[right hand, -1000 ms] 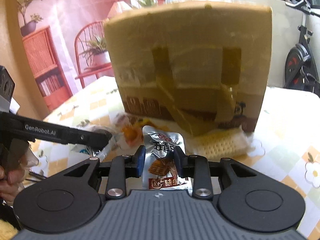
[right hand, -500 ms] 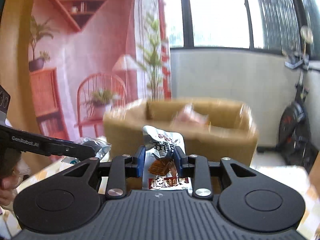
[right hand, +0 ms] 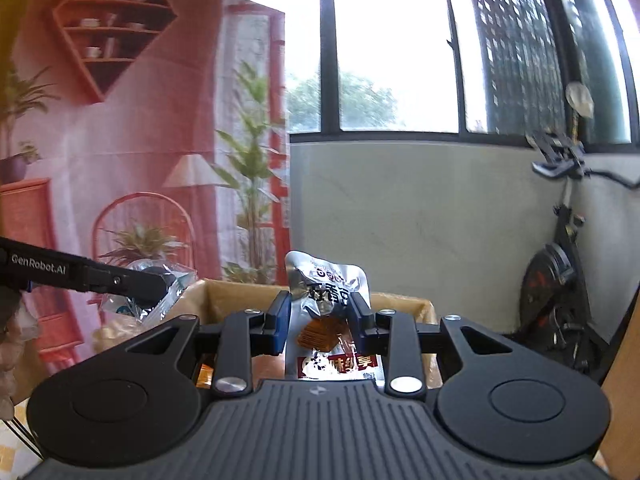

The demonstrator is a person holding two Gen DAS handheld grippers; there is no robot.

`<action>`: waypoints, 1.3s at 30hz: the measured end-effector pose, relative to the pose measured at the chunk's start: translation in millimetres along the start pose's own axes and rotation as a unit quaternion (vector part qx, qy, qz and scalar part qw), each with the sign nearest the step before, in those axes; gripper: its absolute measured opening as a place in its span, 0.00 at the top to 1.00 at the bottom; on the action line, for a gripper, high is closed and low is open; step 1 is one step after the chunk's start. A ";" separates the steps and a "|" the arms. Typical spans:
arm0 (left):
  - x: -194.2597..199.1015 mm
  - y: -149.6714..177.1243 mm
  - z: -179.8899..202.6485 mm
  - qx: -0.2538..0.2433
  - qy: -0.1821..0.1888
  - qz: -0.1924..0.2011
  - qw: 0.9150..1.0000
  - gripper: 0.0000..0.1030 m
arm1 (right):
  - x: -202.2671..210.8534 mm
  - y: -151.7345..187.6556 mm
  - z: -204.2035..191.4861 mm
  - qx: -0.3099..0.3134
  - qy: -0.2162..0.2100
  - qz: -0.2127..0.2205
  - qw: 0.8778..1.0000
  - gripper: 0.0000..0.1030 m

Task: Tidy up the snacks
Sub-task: 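Lift tofu pouch with right tool while left tool lifts dark packet over box, then open both tools to drop the pouch and packet into the box, then move both tools back down to the snacks beside the box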

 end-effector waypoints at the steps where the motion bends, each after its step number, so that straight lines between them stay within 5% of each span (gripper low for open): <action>1: -1.7 0.0 -3.0 -0.001 -0.003 -0.003 1.000 0.47 | -3.6 3.4 5.0 -0.008 0.002 -0.006 1.000 0.69; 10: -6.0 11.5 -19.7 -0.011 -0.025 -0.026 0.999 0.39 | -9.5 29.4 27.0 -0.050 0.016 -0.041 0.998 0.65; 12: -1.9 10.9 -22.8 -0.004 -0.022 -0.028 0.999 0.39 | -4.0 29.5 27.1 -0.048 0.019 -0.041 0.998 0.57; 26: 65.8 20.7 -44.3 -0.024 -0.006 -0.025 0.999 0.39 | 42.0 38.1 -14.4 -0.054 0.006 -0.020 0.998 0.55; 39: 84.8 75.6 -99.3 0.048 -0.013 -0.065 0.997 0.39 | 52.3 86.8 -58.4 -0.055 -0.023 -0.069 0.996 0.55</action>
Point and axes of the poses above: each gripper's, at about its wrist camera, not at the fingertips, and x roughly against the way its jaws point, z to its right, y to its underside, the point moved 3 cm from there along -x, roughly the way its jaws point, and after that the axes turned 4 degrees about x, right-handed, at the moved point
